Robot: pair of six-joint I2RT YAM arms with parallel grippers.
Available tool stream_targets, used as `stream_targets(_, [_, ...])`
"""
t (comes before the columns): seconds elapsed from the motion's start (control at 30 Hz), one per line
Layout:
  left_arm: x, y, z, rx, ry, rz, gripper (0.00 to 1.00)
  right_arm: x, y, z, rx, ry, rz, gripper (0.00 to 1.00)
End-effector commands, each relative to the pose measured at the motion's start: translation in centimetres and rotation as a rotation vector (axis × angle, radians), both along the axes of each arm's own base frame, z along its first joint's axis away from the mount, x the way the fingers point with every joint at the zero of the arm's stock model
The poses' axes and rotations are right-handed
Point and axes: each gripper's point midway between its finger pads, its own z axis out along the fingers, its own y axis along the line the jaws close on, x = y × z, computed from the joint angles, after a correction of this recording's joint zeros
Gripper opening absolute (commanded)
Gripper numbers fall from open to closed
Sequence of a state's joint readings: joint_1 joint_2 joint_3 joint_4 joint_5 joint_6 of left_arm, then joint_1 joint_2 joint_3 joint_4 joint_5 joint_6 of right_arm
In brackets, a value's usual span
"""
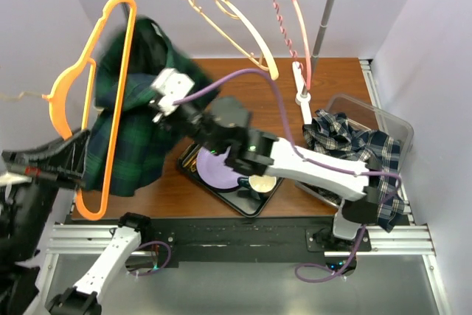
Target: Remove the skirt from the hanger
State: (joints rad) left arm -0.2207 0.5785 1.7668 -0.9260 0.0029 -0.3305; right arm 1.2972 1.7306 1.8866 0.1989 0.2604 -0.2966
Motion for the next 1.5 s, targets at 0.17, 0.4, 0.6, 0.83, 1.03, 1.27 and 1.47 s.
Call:
stream_targets(0.17, [-3.2, 0.8, 2.4, -0.010, -0.151, 0.008, 0.00, -2.8, -9.4, 14.2, 0.153, -0.249, -0.022, 0.00])
stream_targets(0.4, [1.6, 1.2, 0.6, 0.060, 0.006, 0.087, 0.00, -7.0, -18.7, 20.9, 0.312, -0.281, 0.050, 0.00])
stream_targets(0.6, [5.2, 0.8, -0.2, 0.164, 0.086, 0.101, 0.00, -8.0, -28.4, 23.3, 0.414, -0.284, -0.056, 0.00])
stream_targets(0.83, [9.6, -1.4, -1.0, 0.201, 0.171, 0.031, 0.00, -7.9, -36.1, 23.7, 0.456, -0.299, -0.207, 0.00])
stream_targets(1.03, [14.5, -2.4, -2.5, 0.233, 0.255, 0.027, 0.00, -7.8, -39.5, 24.1, 0.466, -0.316, -0.293, 0.00])
stream_targets(1.27, [21.3, -4.2, -2.9, 0.292, 0.300, 0.002, 0.00, -8.3, -40.7, 23.3, 0.471, -0.311, -0.280, 0.00])
stream_targets(1.47, [25.6, -4.9, -2.8, 0.315, 0.282, 0.011, 0.00, -8.3, -41.5, 22.4, 0.470, -0.303, -0.289, 0.00])
